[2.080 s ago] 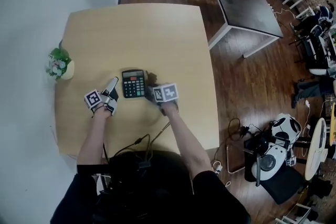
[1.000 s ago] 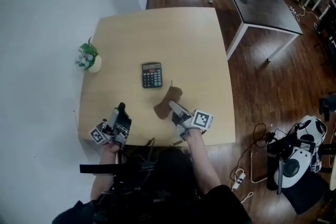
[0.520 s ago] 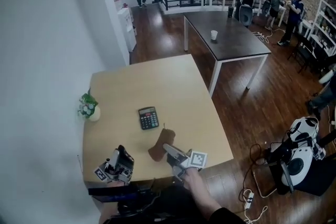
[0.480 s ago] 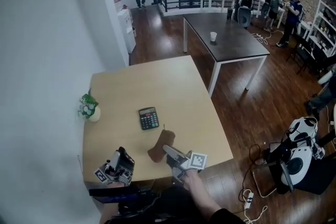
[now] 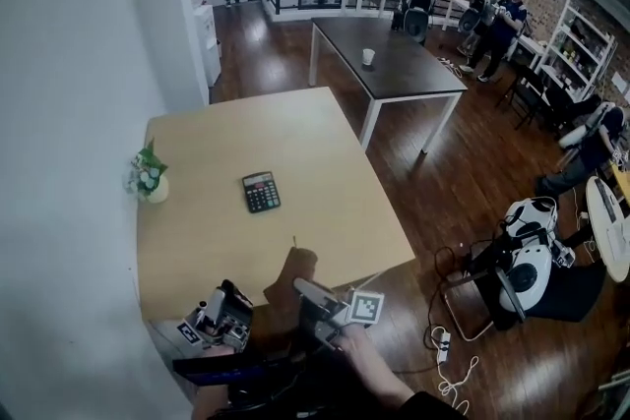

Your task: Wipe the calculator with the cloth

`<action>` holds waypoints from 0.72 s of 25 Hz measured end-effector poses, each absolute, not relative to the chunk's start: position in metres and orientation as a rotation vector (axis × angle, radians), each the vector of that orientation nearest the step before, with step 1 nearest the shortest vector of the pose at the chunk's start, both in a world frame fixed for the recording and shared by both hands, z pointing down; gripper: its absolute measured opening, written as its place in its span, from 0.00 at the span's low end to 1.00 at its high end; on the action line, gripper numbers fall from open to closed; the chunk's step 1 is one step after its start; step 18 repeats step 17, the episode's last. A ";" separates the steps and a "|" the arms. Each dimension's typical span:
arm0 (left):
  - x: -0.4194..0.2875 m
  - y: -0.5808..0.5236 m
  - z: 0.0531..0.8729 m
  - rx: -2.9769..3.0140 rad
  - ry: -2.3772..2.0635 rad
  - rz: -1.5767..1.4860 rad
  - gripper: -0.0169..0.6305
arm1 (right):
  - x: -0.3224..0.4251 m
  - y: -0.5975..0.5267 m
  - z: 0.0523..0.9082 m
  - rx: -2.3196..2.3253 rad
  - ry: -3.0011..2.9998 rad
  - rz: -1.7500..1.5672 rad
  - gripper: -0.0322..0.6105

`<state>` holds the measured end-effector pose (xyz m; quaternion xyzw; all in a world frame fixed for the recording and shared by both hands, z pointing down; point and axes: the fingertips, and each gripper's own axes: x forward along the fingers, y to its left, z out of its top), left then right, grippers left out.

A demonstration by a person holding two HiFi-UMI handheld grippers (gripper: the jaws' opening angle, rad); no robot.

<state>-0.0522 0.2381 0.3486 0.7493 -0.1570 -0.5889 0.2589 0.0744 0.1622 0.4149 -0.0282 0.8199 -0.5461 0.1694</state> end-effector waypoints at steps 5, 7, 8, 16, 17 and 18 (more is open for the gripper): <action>-0.048 0.262 0.354 1.996 -0.355 -1.639 0.18 | 0.072 0.185 0.411 -0.074 2.346 -1.557 0.14; -0.045 0.270 0.347 2.023 -0.320 -1.648 0.18 | 0.068 0.187 0.404 -0.043 2.359 -1.536 0.14; -0.044 0.274 0.342 2.038 -0.302 -1.655 0.18 | 0.066 0.188 0.399 -0.023 2.368 -1.523 0.14; -0.030 0.280 0.322 2.111 -0.317 -1.660 0.18 | 0.066 0.200 0.376 0.088 2.420 -1.482 0.14; -0.027 0.278 0.321 2.116 -0.319 -1.657 0.17 | 0.068 0.200 0.375 0.096 2.425 -1.477 0.14; -0.027 0.278 0.321 2.116 -0.319 -1.657 0.17 | 0.068 0.200 0.375 0.096 2.425 -1.477 0.14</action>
